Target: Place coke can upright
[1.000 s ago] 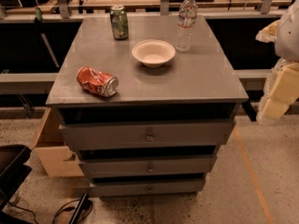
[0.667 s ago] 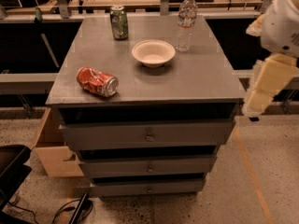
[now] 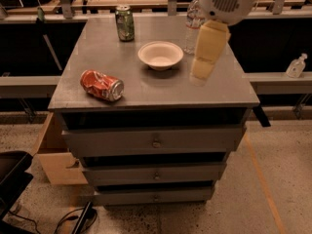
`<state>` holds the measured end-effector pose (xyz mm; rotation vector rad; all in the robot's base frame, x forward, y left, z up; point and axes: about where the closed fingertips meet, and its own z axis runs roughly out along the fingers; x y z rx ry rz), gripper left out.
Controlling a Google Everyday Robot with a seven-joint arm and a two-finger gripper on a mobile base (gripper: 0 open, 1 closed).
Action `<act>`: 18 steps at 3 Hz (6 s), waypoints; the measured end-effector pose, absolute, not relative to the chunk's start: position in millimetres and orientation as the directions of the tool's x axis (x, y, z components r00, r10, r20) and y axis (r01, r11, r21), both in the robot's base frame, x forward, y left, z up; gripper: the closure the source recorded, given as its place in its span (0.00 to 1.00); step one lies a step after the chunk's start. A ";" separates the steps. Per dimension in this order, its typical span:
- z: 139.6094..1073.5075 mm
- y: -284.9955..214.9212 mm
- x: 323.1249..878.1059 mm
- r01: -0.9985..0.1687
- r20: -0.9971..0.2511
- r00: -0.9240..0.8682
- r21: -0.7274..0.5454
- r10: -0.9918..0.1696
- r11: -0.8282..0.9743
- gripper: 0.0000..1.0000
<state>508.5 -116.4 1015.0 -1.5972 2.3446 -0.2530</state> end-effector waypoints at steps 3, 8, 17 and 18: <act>993.3 -49.4 553.4 -0.804 -0.223 -0.501 -0.237 -0.836 0.545 0.00; 954.2 86.4 575.0 -0.840 -0.150 -0.494 -0.170 -0.856 0.515 0.00; 846.4 143.4 593.5 -0.851 0.025 -0.525 -0.016 -0.850 0.525 0.18; 844.6 151.0 599.8 -0.851 -0.010 -0.525 -0.019 -0.851 0.525 0.42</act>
Offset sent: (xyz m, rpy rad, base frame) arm 0.0347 0.0881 -0.0423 0.0996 0.1426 -0.2452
